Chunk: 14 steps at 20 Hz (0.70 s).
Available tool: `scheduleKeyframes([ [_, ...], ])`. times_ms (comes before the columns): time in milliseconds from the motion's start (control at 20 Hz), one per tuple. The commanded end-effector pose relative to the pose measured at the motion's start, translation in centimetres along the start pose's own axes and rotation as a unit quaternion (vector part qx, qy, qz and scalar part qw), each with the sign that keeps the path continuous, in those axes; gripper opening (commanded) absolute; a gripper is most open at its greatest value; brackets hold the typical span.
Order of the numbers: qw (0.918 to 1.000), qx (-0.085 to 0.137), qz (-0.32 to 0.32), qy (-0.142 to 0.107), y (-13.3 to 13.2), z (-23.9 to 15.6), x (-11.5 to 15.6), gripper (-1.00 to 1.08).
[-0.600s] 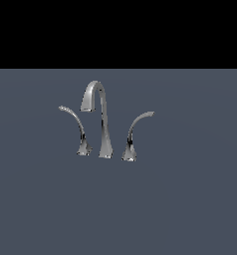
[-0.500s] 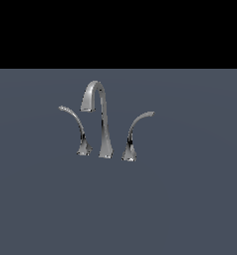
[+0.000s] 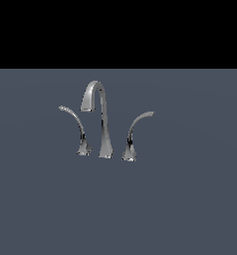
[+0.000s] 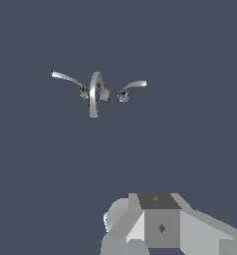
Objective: Turn on the faucet by rotating a designated handle.
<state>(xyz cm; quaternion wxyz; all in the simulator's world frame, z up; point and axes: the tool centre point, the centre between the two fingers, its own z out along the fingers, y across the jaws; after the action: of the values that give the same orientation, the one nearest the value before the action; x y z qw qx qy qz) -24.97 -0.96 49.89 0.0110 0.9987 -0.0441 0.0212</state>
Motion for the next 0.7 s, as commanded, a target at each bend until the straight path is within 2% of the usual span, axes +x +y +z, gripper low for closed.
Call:
scheduleKeyframes([
  [0, 0.9999, 0.000, 0.016, -0.001, -0.3, 0.7, 0.4, -1.00],
  [350, 0.9963, -0.001, 0.086, -0.003, -1.5, 3.5, 2.3, -1.00],
  [650, 0.9868, -0.001, 0.162, -0.005, -2.4, 6.6, 4.5, -1.00],
])
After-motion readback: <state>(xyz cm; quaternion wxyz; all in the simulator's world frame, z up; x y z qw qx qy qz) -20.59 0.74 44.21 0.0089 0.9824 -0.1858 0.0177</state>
